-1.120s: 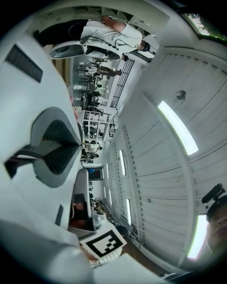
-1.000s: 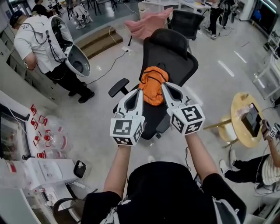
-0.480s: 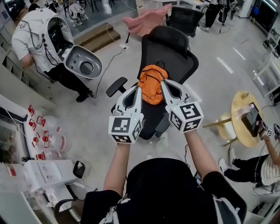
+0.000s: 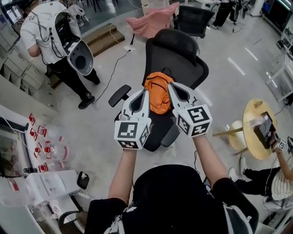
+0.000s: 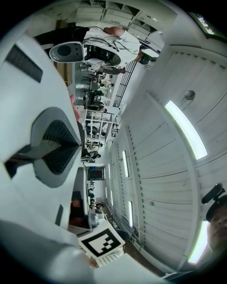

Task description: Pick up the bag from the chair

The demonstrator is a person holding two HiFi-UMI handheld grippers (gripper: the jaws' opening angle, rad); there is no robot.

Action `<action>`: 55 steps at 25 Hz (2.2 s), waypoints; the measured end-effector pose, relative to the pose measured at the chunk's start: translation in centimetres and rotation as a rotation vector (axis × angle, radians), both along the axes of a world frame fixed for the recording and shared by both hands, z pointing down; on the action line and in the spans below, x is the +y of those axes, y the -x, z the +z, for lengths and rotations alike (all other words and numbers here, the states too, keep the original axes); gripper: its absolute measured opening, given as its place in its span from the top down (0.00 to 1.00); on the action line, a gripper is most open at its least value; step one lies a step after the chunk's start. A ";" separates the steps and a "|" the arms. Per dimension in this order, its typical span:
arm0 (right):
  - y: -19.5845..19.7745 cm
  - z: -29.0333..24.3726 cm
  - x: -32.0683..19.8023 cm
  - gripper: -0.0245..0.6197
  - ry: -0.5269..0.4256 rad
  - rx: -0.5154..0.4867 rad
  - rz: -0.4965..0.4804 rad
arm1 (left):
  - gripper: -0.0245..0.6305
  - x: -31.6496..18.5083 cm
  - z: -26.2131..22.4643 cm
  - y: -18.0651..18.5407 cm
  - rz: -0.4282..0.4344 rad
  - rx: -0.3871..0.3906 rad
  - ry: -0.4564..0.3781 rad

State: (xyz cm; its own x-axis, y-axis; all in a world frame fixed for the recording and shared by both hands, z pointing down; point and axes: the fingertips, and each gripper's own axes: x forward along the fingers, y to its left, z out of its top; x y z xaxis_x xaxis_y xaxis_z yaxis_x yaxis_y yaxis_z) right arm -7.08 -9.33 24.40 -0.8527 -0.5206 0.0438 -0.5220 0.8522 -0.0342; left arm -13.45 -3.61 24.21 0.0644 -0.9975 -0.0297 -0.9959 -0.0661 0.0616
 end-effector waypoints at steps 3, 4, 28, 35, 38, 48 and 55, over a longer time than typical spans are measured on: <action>0.6 0.3 -2.2 0.96 0.006 0.003 -0.008 | 0.95 -2.2 0.4 0.7 -0.010 0.009 0.010; 0.8 0.4 -3.0 0.96 0.008 0.004 -0.010 | 0.95 -3.0 0.5 0.8 -0.013 0.013 0.013; 0.3 6.6 -17.5 0.96 0.131 0.058 -0.106 | 0.95 -17.0 5.9 -0.3 -0.084 0.021 0.149; 1.6 9.0 -18.2 0.96 0.182 0.090 -0.124 | 0.95 -17.8 7.6 0.7 -0.078 0.025 0.163; 2.3 9.6 -18.3 0.96 0.189 0.107 -0.123 | 0.95 -18.4 7.8 1.2 -0.057 0.023 0.164; 4.2 13.8 -20.3 0.96 0.245 0.159 -0.029 | 0.95 -21.3 11.8 4.1 0.037 0.037 0.223; 5.5 17.5 -21.5 0.96 0.316 0.193 0.070 | 0.95 -23.0 15.6 6.4 0.152 0.061 0.278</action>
State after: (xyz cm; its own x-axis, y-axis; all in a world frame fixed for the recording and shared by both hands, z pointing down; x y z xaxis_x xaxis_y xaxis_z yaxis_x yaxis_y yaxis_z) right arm -12.59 -30.88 41.90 -0.7759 -0.5122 0.3683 -0.6011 0.7775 -0.1849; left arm -19.83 -26.63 39.78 0.2202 -0.9470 0.2338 -0.9697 -0.1866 0.1577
